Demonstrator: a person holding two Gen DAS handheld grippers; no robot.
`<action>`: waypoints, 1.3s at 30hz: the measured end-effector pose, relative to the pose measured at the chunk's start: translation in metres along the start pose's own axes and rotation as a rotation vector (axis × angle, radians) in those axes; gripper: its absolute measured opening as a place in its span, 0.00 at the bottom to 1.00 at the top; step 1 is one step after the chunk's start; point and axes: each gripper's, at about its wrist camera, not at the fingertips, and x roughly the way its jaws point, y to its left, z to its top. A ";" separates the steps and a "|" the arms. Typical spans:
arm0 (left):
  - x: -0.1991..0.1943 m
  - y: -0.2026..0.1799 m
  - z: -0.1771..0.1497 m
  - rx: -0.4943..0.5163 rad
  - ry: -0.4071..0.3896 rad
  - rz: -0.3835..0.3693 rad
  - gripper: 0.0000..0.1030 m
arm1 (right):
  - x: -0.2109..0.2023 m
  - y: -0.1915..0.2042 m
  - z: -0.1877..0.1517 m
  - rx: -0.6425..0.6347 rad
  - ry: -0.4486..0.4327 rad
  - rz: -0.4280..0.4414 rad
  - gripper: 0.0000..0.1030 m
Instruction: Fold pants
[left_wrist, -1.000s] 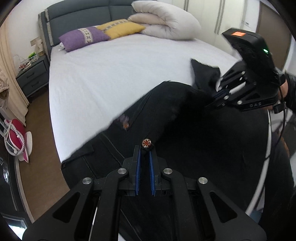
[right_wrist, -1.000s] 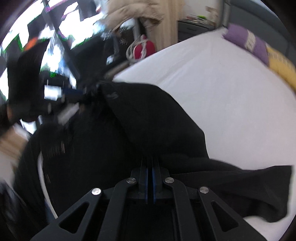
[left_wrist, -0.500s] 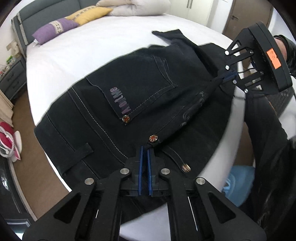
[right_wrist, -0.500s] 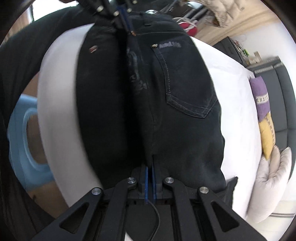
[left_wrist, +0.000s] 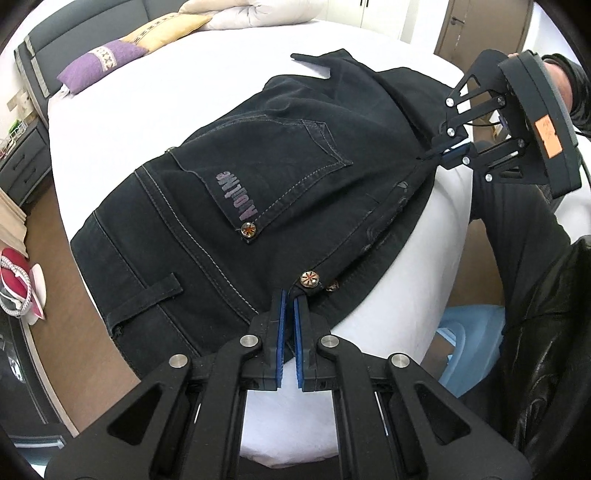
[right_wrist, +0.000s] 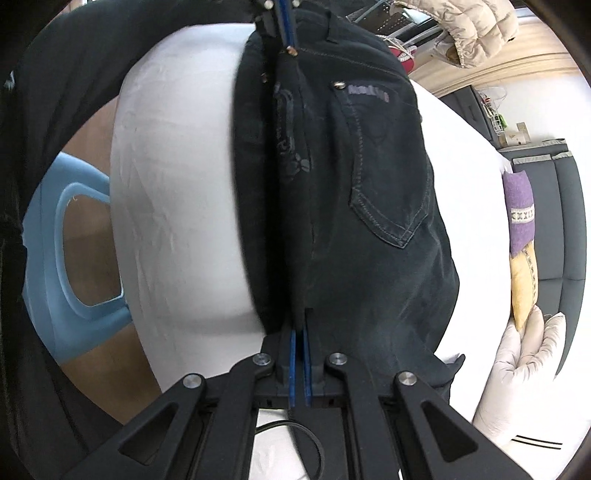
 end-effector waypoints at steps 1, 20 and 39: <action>0.000 0.001 0.000 -0.009 -0.001 -0.003 0.03 | 0.003 0.002 0.000 0.002 0.002 -0.004 0.04; -0.010 0.008 -0.013 -0.084 -0.048 0.022 0.03 | -0.005 0.028 -0.002 0.038 -0.003 -0.060 0.05; -0.061 0.020 0.001 -0.115 -0.044 0.001 0.12 | 0.006 0.040 0.004 0.119 0.006 -0.145 0.07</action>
